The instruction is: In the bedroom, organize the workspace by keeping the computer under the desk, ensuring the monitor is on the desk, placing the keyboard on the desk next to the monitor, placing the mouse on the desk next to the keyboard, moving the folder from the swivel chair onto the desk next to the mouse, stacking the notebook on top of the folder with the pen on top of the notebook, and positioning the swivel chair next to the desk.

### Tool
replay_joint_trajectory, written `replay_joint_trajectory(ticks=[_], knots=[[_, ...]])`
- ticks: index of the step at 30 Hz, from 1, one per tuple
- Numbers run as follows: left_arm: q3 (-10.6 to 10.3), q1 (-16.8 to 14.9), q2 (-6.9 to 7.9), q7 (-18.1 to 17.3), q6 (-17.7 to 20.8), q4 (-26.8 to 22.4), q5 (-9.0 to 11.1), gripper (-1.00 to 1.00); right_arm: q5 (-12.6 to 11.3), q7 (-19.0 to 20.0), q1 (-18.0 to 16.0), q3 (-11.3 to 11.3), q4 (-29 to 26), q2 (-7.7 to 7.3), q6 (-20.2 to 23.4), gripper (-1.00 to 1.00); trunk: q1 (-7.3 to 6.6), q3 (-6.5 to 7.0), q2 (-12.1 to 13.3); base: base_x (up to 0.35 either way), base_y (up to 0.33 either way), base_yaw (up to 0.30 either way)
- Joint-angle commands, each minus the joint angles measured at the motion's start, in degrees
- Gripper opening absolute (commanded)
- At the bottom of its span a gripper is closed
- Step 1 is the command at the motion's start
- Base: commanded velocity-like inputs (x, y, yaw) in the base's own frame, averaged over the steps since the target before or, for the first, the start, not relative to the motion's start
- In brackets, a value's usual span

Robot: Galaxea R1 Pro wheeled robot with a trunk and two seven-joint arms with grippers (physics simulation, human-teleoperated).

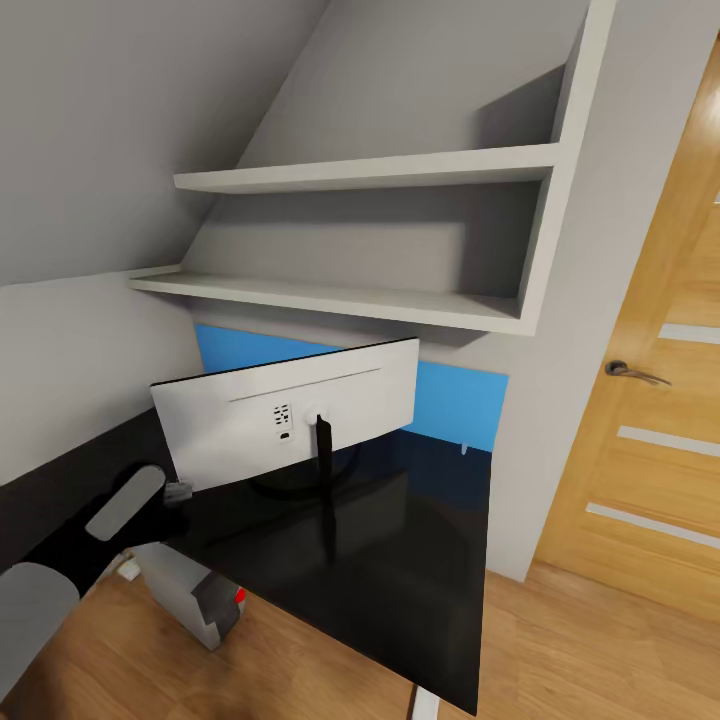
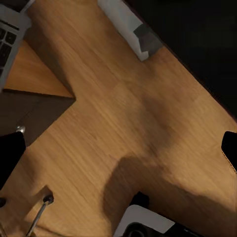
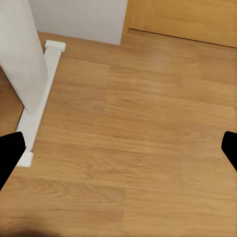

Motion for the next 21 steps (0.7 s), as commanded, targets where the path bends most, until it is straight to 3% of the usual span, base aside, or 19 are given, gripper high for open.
replay_joint_trajectory(ticks=[1,4,6,7,12,16,18,21], knots=[[-1.0,-1.6,-0.05,0.5,0.1,1.0,0.6,1.00,-0.3,-0.1,0.0,0.5,0.0,0.00,-0.1,1.00,0.03,-0.10,-0.1,0.000,0.000,0.000],[-5.3,-9.5,-1.12,0.4,0.1,6.5,0.7,1.00,-0.4,0.2,0.0,0.4,0.0,-0.04,-0.1,1.00,0.03,-0.10,-0.1,0.000,0.000,0.000],[-6.8,-12.7,-1.78,0.4,0.2,8.9,0.7,1.00,-0.4,0.2,0.0,0.4,-0.1,-0.07,-0.1,1.00,0.03,-0.10,-0.1,0.000,0.000,0.000],[-7.9,-15.8,-2.52,0.3,0.2,11.3,0.7,1.00,-0.4,0.2,0.0,0.4,-0.3,-0.11,-0.1,1.00,0.03,-0.10,-0.1,0.000,0.000,0.000],[-9.6,-23.9,-4.92,-0.1,0.2,17.0,0.7,1.00,-0.5,0.1,0.0,0.3,-3.6,-0.43,0.7,1.00,0.03,-0.10,-0.1,0.000,0.000,0.000],[-10.0,-30.0,-6.94,-0.5,0.2,20.1,0.7,1.00,-0.6,0.0,0.0,0.3,-8.9,-2.24,4.0,1.00,0.03,-0.10,-0.1,0.000,0.000,0.000],[-10.1,-31.0,-7.30,-0.5,0.2,20.5,0.7,1.00,-0.6,-0.1,0.0,0.3,-11.5,-3.17,6.4,1.00,0.03,-0.10,-0.1,0.000,0.000,0.000],[-10.1,-32.2,-7.67,-0.6,0.0,20.9,0.5,1.00,-0.9,-0.1,0.0,-0.1,-19.8,-6.26,14.7,1.00,0.03,-0.10,-0.1,0.000,0.000,0.000]])
